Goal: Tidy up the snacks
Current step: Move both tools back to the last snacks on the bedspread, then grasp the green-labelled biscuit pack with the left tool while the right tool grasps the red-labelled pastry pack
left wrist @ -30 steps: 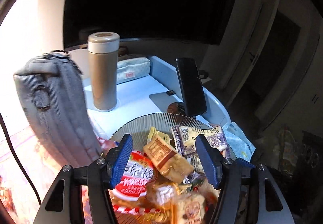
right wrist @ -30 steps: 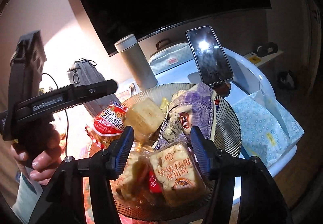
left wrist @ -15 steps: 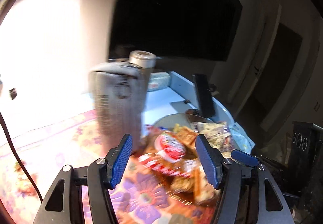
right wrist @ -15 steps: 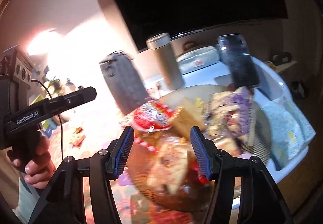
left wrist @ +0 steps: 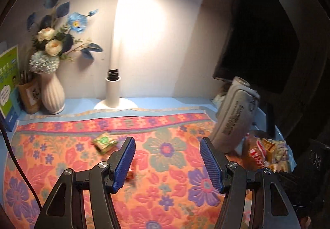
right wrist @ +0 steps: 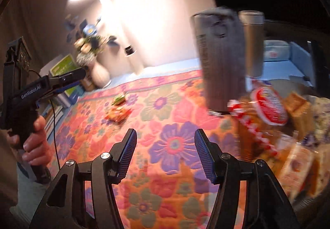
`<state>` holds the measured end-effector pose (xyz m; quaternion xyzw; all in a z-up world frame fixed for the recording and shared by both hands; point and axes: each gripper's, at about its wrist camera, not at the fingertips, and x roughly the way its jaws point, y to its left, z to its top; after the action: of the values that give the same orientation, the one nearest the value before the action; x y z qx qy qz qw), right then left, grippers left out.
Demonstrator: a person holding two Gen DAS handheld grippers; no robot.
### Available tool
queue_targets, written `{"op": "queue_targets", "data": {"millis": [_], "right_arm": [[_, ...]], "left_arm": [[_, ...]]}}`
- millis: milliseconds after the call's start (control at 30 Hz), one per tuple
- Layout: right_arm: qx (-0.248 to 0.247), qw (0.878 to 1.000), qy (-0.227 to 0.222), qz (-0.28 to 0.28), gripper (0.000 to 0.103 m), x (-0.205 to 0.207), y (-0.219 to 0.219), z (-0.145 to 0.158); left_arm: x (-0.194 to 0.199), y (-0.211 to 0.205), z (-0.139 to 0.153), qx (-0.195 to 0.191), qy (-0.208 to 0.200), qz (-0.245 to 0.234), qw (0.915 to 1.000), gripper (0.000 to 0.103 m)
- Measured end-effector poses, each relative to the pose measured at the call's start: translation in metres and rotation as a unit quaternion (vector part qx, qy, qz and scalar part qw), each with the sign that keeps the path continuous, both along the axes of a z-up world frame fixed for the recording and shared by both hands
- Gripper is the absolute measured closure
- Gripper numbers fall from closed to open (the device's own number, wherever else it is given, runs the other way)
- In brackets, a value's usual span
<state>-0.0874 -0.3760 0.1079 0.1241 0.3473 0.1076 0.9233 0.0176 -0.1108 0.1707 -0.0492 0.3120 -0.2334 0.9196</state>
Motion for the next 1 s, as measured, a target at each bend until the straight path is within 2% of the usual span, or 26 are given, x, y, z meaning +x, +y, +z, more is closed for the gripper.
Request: {"op": "queue_targets", "data": {"millis": [167,333,433,467,600,700,1000], "right_arm": [[-0.017,0.998,0.028,0.049,0.045,0.038,0.047,-0.013],[-0.032,0.993,0.048,0.099,0.042,0.078,0.083,-0.028],[-0.049,0.99,0.041,0.128,0.029,0.1,0.102,-0.035],[-0.056,0.988,0.036,0.138,0.027,0.108,0.108,-0.036],[-0.082,0.979,0.019,0.185,0.027,0.139,0.132,-0.046],[-0.085,0.972,0.023,0.218,0.027,0.162,0.145,-0.059],[-0.065,0.961,0.037,0.266,0.027,0.205,0.157,-0.079]], "left_arm": [[0.033,0.051,-0.018,-0.001,0.015,0.045,0.9989,0.038],[0.077,0.077,-0.056,-0.008,0.061,0.058,0.9964,0.034],[0.104,0.075,-0.081,-0.009,0.094,0.059,0.9938,0.034],[0.114,0.073,-0.089,-0.011,0.104,0.061,0.9927,0.034],[0.152,0.069,-0.115,-0.026,0.143,0.077,0.9864,0.034],[0.174,0.066,-0.132,-0.036,0.169,0.083,0.9815,0.034],[0.195,0.058,-0.157,-0.034,0.186,0.064,0.9799,0.034]]}}
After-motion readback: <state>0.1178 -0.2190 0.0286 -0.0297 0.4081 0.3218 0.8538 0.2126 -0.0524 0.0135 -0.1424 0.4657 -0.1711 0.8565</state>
